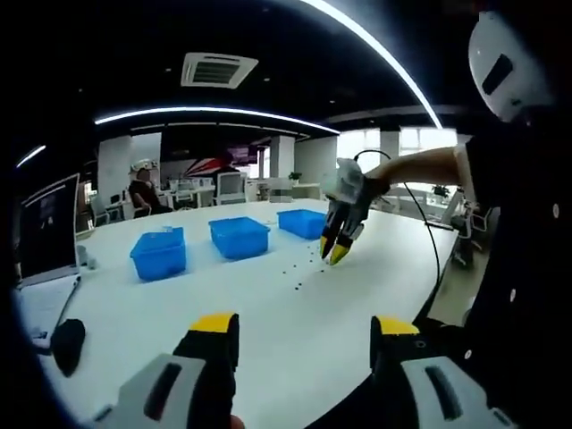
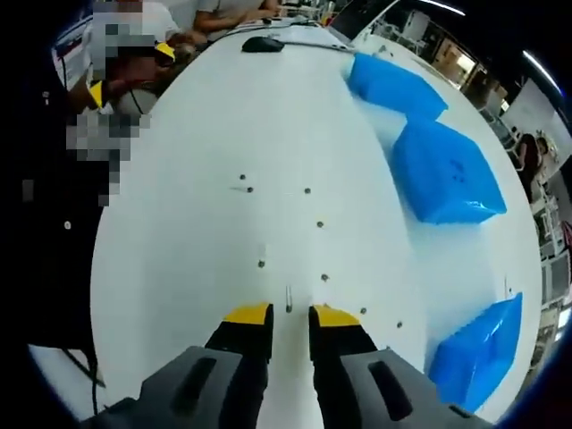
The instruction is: Pick up the resistors one by one and place each resistor into its matching bin, sorting the parts by color and model until every resistor is separated into the correct bin for its type
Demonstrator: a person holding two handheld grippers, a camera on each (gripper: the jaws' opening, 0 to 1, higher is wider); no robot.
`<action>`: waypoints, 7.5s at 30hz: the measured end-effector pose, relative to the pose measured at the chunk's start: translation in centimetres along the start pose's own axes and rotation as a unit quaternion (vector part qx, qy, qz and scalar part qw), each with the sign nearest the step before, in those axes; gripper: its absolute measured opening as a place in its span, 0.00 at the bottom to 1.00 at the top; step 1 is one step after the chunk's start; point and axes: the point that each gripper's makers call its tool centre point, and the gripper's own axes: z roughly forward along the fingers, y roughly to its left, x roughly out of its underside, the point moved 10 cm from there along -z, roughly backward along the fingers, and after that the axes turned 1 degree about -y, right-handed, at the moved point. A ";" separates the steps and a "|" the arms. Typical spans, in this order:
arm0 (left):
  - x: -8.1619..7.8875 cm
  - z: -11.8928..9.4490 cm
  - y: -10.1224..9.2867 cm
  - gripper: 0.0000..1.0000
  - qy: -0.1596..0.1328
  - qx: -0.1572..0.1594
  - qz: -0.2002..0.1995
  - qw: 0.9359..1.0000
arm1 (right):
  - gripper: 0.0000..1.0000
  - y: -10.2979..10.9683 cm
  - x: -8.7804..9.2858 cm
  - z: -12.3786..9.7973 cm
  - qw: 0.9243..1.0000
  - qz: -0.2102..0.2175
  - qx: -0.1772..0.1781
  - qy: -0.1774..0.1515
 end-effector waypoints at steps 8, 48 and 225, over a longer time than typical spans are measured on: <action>0.5 0.0 0.1 0.60 0.005 -0.003 -0.001 1.000 | 0.08 -0.5 -0.2 0.3 0.999 0.032 -0.014 0.006; -1.9 -0.3 0.5 0.59 -0.054 -0.034 0.002 0.998 | 0.05 11.1 7.6 -14.1 0.749 0.268 0.382 -0.471; -2.0 -0.9 0.3 0.61 -0.041 -0.011 0.021 0.999 | 0.05 7.7 3.4 -10.0 0.898 0.204 0.209 -0.328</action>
